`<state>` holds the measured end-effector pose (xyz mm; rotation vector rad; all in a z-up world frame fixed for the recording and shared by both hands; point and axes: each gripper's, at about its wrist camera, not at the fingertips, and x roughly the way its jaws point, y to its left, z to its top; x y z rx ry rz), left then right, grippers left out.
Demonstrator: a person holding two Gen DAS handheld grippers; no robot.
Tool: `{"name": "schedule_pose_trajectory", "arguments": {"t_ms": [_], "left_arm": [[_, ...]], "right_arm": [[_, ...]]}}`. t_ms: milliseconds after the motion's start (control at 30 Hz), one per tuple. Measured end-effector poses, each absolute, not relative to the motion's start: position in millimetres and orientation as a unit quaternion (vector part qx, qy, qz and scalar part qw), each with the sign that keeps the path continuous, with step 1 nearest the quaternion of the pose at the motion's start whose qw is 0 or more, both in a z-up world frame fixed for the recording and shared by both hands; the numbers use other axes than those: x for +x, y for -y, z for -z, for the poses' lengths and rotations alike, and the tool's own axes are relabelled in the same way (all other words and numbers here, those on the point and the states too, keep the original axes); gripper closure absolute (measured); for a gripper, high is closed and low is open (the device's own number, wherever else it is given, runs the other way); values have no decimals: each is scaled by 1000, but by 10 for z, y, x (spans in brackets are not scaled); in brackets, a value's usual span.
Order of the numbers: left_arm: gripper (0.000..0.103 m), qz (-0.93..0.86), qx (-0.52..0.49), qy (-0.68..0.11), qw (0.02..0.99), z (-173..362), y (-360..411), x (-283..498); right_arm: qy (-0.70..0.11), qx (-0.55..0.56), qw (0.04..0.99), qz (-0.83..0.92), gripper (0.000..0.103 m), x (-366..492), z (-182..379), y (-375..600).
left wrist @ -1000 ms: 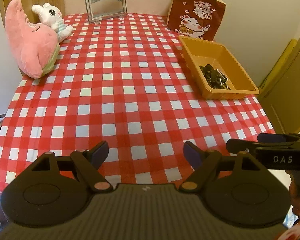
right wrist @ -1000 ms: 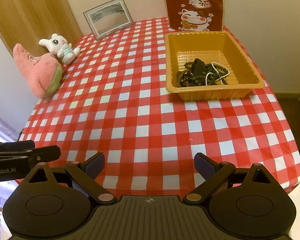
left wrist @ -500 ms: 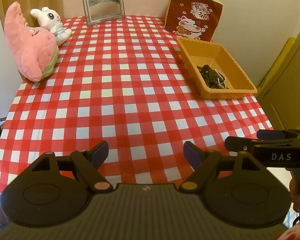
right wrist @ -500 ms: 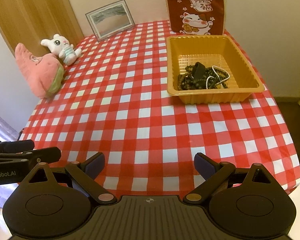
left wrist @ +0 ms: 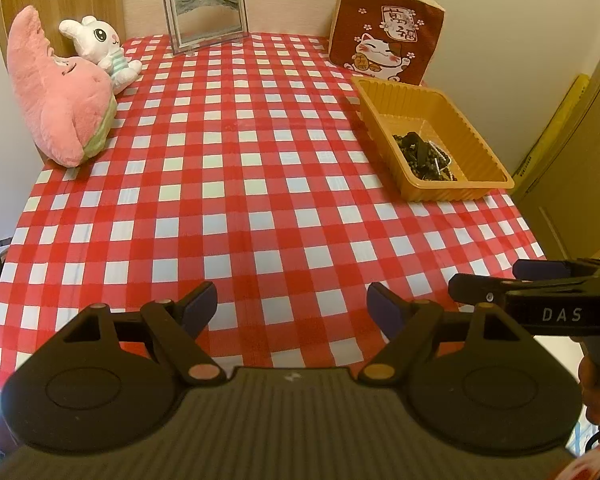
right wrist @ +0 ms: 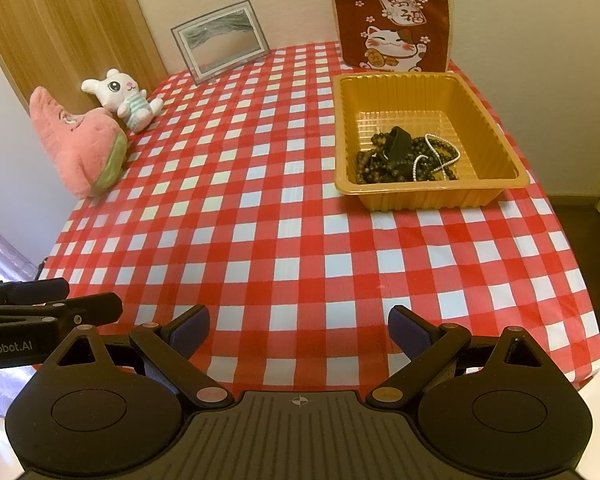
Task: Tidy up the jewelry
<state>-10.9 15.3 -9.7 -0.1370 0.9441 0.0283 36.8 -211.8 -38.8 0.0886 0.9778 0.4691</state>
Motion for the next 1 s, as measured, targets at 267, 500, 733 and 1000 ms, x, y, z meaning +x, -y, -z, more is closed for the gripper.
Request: {"name": "schedule_pose_trajectory", "arguments": {"t_ms": [267,500,733,1000], "left_arm": [[22,-15,-66,-454,888,96,-141,-106],[22,-15,-66,-453,889,97,-139,-106],[22,-15,-66,-453,889,91,-126,-103],[22,-15,-66,-453,889,77,-119,-89]], "right_arm": [[-465,42,856,-222,8,370,389,2115],[-464,41,856,-224,8,373,383,2111],[-464,41,856,-223,8,368,386,2112],[-463,40,857,-223,8,376,376,2114]]}}
